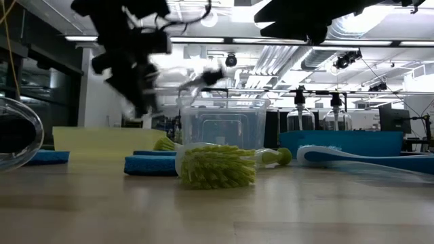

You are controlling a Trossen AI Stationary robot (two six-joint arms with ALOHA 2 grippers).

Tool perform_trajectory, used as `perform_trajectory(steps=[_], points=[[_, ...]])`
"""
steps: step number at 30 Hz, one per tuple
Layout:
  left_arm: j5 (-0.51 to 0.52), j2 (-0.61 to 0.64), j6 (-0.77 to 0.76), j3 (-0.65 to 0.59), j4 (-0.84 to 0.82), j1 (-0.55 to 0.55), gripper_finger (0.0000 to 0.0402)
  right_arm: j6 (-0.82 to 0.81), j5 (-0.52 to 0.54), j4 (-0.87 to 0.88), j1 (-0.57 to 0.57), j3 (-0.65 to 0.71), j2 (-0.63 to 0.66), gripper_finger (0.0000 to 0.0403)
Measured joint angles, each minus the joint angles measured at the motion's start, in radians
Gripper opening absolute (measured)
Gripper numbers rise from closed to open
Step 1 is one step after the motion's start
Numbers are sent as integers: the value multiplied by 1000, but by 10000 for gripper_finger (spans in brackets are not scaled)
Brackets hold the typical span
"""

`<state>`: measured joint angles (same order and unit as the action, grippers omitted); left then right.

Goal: Pick & Place Kitchen Sink Supplies
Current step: Put the transparent spray bottle into the blue bin

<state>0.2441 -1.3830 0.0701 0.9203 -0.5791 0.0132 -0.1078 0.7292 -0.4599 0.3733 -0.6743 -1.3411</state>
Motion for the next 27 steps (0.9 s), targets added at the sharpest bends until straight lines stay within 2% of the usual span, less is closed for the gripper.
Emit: perform_trajectory(steps=[10,17,21,27], points=[[-135,0,86,65,283,0,310,69,23,-36,0,0,0,254],[-149,0,87,65,313,0,310,157,21,-145,-4,0,0,255],[-178,0,87,65,352,0,310,153,-54,-174,-33,0,0,254],[-184,0,88,65,353,0,310,177,-108,-238,-75,0,-1,254]])
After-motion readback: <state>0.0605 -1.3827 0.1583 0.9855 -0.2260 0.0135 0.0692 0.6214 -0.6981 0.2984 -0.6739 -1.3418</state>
